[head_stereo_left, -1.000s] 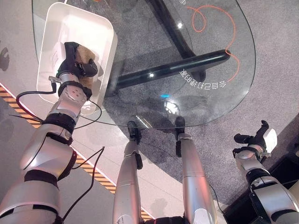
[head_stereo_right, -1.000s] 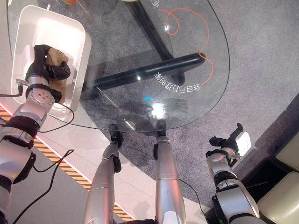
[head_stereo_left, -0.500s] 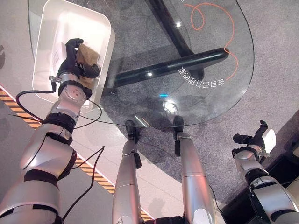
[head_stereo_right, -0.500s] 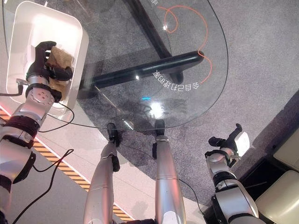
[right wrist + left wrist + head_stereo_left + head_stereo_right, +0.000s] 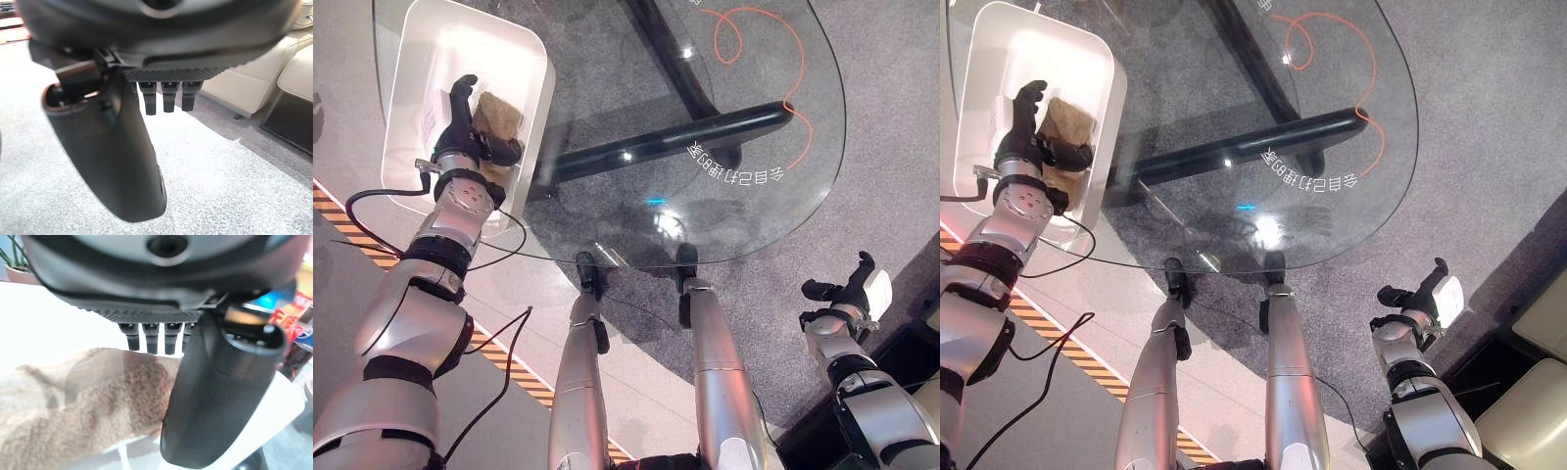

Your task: Wipe the table with a cloth and put it in the basket.

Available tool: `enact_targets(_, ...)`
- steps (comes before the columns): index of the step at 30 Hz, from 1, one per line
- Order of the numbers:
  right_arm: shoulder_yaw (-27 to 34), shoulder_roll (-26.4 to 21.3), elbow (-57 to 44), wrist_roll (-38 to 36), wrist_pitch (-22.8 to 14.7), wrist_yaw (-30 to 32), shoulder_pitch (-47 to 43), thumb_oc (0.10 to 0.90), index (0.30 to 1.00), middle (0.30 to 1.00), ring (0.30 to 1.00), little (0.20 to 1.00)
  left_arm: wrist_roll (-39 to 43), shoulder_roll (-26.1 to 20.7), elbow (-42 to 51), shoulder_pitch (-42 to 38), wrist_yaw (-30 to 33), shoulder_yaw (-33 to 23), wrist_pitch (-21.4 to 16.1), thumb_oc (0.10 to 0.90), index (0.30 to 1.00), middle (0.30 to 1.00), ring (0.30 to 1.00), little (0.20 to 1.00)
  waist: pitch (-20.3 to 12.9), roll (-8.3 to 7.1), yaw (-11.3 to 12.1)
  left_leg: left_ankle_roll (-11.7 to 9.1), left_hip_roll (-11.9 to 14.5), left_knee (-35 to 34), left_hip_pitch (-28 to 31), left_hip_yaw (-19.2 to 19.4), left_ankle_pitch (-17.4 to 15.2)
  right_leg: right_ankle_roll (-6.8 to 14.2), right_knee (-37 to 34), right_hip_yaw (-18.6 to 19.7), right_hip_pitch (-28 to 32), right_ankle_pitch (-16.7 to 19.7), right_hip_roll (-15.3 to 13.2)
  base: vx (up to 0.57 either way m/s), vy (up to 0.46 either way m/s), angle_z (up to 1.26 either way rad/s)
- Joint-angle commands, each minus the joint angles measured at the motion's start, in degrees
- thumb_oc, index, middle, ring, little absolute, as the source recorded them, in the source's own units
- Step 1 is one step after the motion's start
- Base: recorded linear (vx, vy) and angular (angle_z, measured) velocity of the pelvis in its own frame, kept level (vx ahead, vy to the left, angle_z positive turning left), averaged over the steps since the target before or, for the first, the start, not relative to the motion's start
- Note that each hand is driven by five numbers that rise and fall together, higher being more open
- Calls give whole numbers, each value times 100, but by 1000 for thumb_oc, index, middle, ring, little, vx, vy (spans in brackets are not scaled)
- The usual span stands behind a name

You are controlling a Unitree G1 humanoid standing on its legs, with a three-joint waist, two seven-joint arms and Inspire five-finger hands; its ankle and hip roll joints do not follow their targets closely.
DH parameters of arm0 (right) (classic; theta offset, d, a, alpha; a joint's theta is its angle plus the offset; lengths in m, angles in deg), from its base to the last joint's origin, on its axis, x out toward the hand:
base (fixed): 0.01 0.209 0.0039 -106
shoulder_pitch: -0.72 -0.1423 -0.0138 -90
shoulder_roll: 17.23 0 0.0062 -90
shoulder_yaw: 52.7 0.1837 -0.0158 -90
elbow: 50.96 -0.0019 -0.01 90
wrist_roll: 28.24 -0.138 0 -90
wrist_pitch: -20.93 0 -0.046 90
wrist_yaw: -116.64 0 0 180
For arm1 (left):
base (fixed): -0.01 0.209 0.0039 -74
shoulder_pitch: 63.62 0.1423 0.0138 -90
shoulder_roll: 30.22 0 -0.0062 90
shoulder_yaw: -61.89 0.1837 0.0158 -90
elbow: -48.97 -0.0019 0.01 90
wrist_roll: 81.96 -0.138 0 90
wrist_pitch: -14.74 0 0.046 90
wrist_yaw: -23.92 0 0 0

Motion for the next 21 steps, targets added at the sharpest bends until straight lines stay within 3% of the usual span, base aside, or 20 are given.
enact_targets(1,139,-215,194,116,-165,168,386,800,900,900,900,900,260,-649,-133,-457,1012,-720,-392,800,900,900,900,900,-131,-49,71,447,-444,354,548,400,-766,37,-1286,62,755,614,604,-14,-55,1)
enact_targets(10,427,-221,311,-71,-210,-151,732,800,900,900,900,900,151,-1000,237,-33,1247,-1286,-781,800,900,900,900,900,-193,-63,226,284,-360,-723,2084,366,-478,242,-2185,-89,2296,805,371,-17,-55,-2)
enact_targets(11,539,-233,366,-116,-219,-278,976,800,900,900,900,900,126,-1149,396,120,1153,-1320,-842,800,900,900,900,900,-460,-44,287,253,-369,-996,2448,360,-448,292,-2443,-115,2679,837,297,105,-76,2)
enact_targets(16,784,-265,469,-225,-284,-603,1414,800,900,900,900,900,245,-1394,755,461,1022,-1479,-948,800,900,900,900,900,-911,7,396,205,-375,-1464,3049,334,-391,349,-2977,-184,3376,929,181,52,-40,10)
enact_targets(21,1123,-142,681,-271,-11,-1412,1982,800,900,900,900,900,546,-1343,1323,1565,453,-2117,-1103,800,900,900,900,900,-1729,36,563,187,-373,-1805,3877,301,-489,392,-3569,-336,4409,971,82,86,-48,11)
